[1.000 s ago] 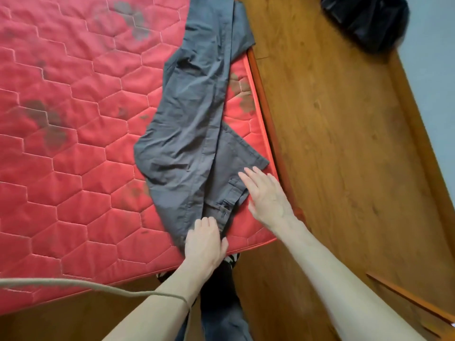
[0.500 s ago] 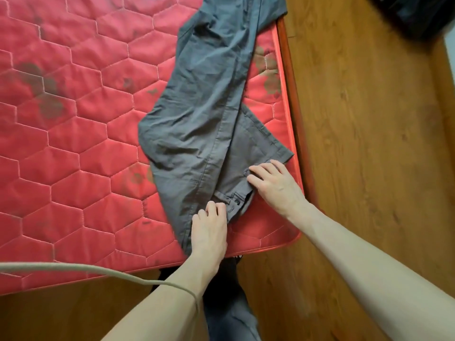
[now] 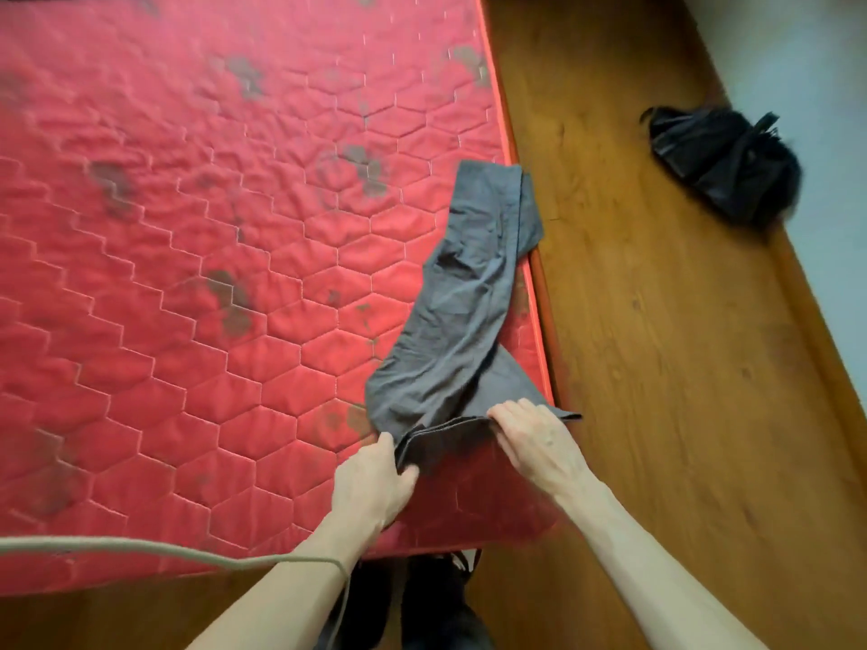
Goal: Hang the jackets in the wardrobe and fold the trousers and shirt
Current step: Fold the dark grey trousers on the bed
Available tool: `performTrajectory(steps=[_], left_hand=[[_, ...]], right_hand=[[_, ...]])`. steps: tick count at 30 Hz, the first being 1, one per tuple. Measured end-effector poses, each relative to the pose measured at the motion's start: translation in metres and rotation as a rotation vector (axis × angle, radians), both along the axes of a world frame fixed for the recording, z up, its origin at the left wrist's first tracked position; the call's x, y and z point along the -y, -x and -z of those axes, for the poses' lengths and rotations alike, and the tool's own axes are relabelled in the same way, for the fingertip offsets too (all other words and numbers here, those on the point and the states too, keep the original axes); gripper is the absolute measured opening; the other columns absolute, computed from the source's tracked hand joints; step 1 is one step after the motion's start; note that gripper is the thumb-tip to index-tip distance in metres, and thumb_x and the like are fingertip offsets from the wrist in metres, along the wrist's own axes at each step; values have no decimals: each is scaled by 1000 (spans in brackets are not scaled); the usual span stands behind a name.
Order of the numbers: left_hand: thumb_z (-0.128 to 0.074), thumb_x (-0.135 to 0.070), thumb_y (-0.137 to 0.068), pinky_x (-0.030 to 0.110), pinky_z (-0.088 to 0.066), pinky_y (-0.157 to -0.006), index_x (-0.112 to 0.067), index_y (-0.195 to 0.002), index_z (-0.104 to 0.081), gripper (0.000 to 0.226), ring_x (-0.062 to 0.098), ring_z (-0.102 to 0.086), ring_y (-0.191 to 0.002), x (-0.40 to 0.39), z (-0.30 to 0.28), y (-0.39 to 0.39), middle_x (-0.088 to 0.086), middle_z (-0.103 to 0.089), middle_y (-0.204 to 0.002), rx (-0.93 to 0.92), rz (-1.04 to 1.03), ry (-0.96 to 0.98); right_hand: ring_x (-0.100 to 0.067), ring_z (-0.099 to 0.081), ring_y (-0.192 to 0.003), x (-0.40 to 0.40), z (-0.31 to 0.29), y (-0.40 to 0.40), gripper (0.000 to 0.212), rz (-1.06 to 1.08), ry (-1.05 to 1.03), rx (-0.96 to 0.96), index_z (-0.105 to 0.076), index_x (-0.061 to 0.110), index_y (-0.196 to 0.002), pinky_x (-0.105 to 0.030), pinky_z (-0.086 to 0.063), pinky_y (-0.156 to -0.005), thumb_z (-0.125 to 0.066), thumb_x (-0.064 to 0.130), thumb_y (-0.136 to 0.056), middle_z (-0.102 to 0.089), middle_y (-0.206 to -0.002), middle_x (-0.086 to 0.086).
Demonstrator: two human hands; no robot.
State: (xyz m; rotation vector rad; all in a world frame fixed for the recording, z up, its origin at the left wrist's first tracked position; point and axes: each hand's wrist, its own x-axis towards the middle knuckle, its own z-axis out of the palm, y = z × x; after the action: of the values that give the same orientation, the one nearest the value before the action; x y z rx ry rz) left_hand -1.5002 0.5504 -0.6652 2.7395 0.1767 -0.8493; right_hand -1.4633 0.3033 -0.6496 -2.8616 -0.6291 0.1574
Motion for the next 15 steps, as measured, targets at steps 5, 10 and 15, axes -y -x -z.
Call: performTrajectory(steps=[5,10,15], left_hand=[[-56,-32,-96,42,-46,-86,-19,-103,-56,15,32,-63,-113,-55,-122,-54,3,-70,-112,60,295,104],[-59,-34,-101,40,-48,-90,-19,-114,-68,22,31,-64,-116,-97,-234,-104,6,-73,-116,257,408,54],[-57,-49,-102,39,-48,-86,-17,-105,-69,34,32,-67,-107,-145,-334,-155,7,-74,-108,450,521,-39]], right_hand=[[-24,-67,-72,4,-114,-13,9,-47,6,140,-71,18,-87,-36,-51,-65,-80,19,-87,-65,-76,0],[-22,-71,-59,-22,-228,-35,20,4,86,230,-69,17,-82,-34,-49,-42,-83,29,-87,-66,-71,1],[-26,-76,-86,-55,-323,-71,36,5,211,204,-61,18,-112,-42,-59,-67,-41,47,-110,-75,-93,0]])
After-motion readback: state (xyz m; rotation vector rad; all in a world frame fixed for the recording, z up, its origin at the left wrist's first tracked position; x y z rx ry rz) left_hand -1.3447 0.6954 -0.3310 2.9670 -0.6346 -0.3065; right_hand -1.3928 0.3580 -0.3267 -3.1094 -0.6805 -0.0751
